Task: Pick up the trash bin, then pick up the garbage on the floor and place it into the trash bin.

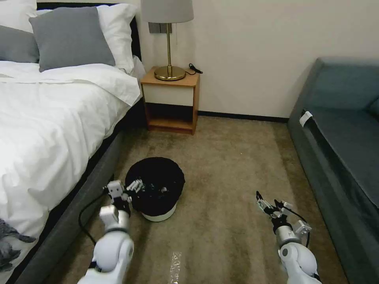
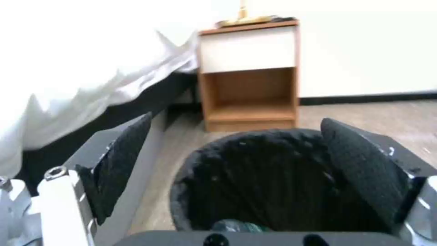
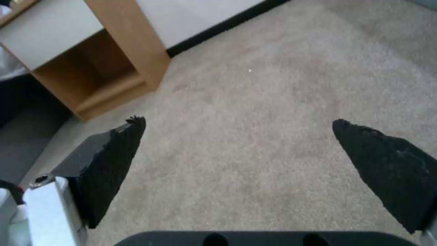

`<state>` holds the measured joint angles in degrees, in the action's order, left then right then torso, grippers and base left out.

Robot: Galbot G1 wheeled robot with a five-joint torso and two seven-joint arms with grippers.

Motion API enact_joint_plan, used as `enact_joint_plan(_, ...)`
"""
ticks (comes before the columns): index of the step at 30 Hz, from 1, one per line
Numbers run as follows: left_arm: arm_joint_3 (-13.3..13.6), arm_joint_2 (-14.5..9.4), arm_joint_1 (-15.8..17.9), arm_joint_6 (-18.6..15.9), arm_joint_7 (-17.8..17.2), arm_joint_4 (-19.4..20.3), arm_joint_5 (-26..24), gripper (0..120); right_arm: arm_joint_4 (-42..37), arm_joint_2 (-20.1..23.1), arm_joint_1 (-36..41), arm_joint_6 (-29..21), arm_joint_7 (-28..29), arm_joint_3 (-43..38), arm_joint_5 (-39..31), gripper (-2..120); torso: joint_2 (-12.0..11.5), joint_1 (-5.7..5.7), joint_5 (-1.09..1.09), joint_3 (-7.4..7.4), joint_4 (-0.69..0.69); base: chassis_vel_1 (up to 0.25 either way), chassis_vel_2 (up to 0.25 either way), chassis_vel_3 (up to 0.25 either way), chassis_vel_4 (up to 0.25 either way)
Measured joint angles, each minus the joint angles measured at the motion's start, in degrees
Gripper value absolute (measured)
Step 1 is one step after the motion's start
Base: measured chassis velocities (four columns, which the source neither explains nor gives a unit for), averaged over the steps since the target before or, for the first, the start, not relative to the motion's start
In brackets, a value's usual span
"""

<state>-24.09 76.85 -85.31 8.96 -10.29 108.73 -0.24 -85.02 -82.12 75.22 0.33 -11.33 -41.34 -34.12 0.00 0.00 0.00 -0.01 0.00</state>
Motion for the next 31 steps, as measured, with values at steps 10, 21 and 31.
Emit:
enact_joint_plan(10, 3.3, 0.4, -3.3, 6.7, 1.3, -0.1, 3.2, 100, -0.6, -1.5, 1.2, 2.0, -0.5, -0.4, 0.2, 100, 0.0, 0.00, 0.00, 0.00, -0.01, 0.000, 0.000, 0.000, 0.000)
enact_joint_plan(21, 5.2, 0.9, -2.9, 7.7, 1.2, -1.0, 3.5, 100, -1.0, -2.6, 1.7, 3.0, -0.8, -0.1, 0.6, 100, 0.0, 0.00, 0.00, 0.01, -0.01, 0.000, 0.000, 0.000, 0.000)
enact_joint_plan(31, 5.2, 0.9, -2.8, 7.5, 1.0, -1.1, 3.3, 100, -1.1, -2.6, 1.7, 3.0, -0.8, -0.1, 0.7, 100, 0.0, 0.00, 0.00, 0.00, -0.01, 0.000, 0.000, 0.000, 0.000)
